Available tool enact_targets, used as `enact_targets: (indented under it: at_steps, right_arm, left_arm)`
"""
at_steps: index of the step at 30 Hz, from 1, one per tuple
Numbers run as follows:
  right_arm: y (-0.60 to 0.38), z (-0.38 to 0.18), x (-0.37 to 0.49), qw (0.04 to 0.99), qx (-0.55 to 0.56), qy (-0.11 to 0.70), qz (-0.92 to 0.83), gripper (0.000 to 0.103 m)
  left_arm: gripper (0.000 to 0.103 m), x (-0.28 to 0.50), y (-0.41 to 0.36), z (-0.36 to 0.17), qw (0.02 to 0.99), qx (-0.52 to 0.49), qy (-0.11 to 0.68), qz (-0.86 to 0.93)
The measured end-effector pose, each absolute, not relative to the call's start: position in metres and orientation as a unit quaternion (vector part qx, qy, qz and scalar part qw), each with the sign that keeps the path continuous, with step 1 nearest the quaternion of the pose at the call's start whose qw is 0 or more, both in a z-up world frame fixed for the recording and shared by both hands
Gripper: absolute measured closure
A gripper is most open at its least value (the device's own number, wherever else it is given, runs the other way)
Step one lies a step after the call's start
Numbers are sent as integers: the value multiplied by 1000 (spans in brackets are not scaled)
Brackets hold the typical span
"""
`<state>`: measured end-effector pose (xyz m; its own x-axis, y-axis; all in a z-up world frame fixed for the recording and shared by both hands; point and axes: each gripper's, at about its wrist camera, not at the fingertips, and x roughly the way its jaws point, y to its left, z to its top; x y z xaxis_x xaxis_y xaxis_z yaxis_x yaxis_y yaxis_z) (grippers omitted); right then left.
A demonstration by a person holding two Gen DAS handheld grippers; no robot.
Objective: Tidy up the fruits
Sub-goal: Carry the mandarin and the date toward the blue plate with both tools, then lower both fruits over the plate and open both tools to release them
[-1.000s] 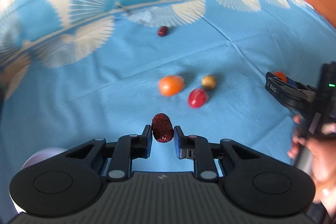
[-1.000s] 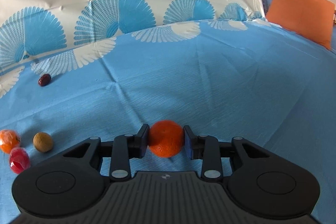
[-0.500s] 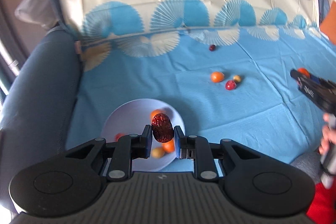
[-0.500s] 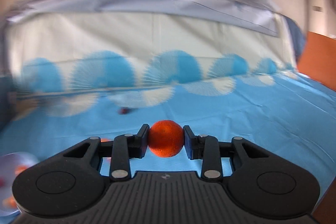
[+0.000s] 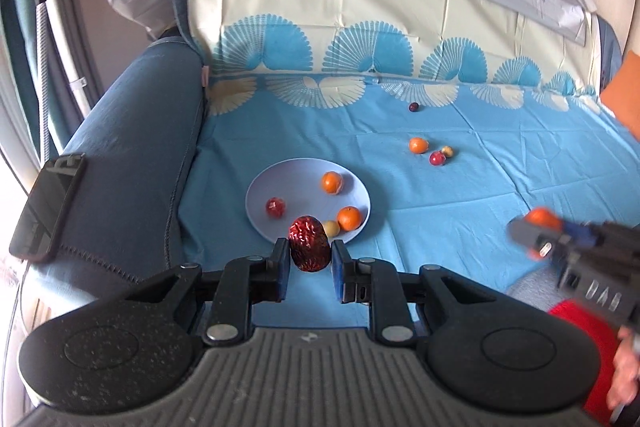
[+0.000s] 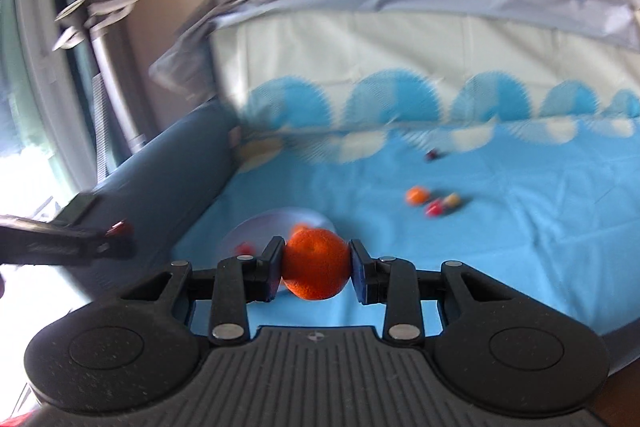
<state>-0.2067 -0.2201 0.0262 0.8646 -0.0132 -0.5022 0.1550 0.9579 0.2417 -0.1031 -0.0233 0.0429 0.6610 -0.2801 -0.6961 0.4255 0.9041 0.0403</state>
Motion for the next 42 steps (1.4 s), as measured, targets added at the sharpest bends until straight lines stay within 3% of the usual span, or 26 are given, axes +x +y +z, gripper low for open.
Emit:
enact_targets:
  at_steps: [16, 42]
  right_arm:
    - [-157, 43, -208, 962, 50, 268, 13, 67]
    - [-161, 29, -183, 954, 51, 297, 9, 67]
  left_arm:
    - [80, -126, 13, 46, 919, 59, 343, -185]
    - [80, -97, 18, 32, 913, 51, 366, -170]
